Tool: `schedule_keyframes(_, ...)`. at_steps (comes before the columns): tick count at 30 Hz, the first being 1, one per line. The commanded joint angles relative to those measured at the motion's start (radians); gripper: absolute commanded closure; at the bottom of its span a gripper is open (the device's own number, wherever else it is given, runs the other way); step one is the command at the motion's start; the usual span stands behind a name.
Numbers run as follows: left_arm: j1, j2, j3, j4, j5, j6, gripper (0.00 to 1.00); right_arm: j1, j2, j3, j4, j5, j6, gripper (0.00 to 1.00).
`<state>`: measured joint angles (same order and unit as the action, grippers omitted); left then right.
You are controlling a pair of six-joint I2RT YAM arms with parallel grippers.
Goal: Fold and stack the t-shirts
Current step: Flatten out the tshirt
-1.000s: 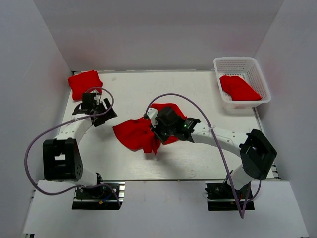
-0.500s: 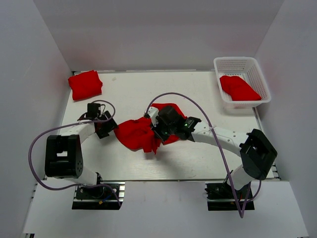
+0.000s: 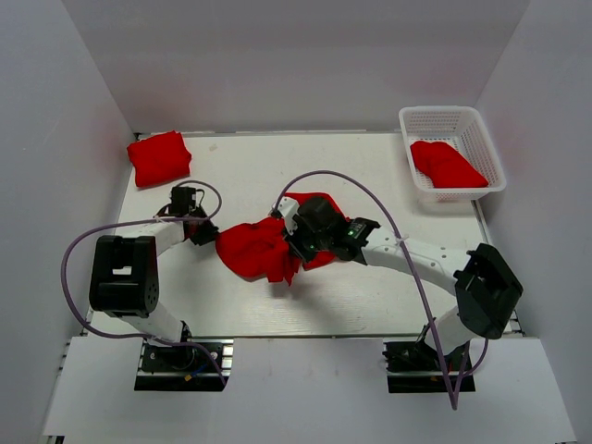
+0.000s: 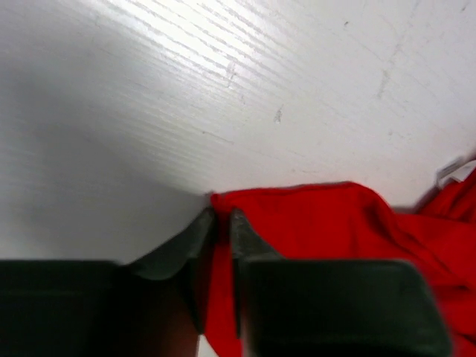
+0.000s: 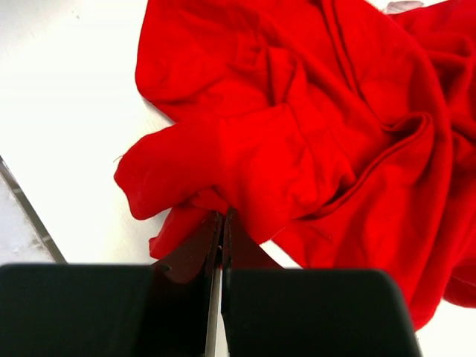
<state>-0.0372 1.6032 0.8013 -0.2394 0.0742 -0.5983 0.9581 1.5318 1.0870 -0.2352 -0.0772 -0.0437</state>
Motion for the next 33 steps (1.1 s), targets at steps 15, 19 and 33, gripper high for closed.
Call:
schedule_keyframes(15, 0.02, -0.124, 0.281, -0.141, 0.067, 0.147, 1.0, -0.103, -0.122, 0.23, -0.127, 0.304, 0.168, 1.0)
schedule_keyframes(19, 0.03, -0.103, 0.562, -0.187, 0.076, 0.186, 1.0, -0.168, -0.153, 0.375, -0.161, 0.456, 0.078, 1.0)
schedule_keyframes(33, 0.062, 0.086, 1.567, -0.333, 0.027, 0.249, 1.0, -0.254, -0.202, 0.933, -0.073, 0.603, -0.317, 1.0)
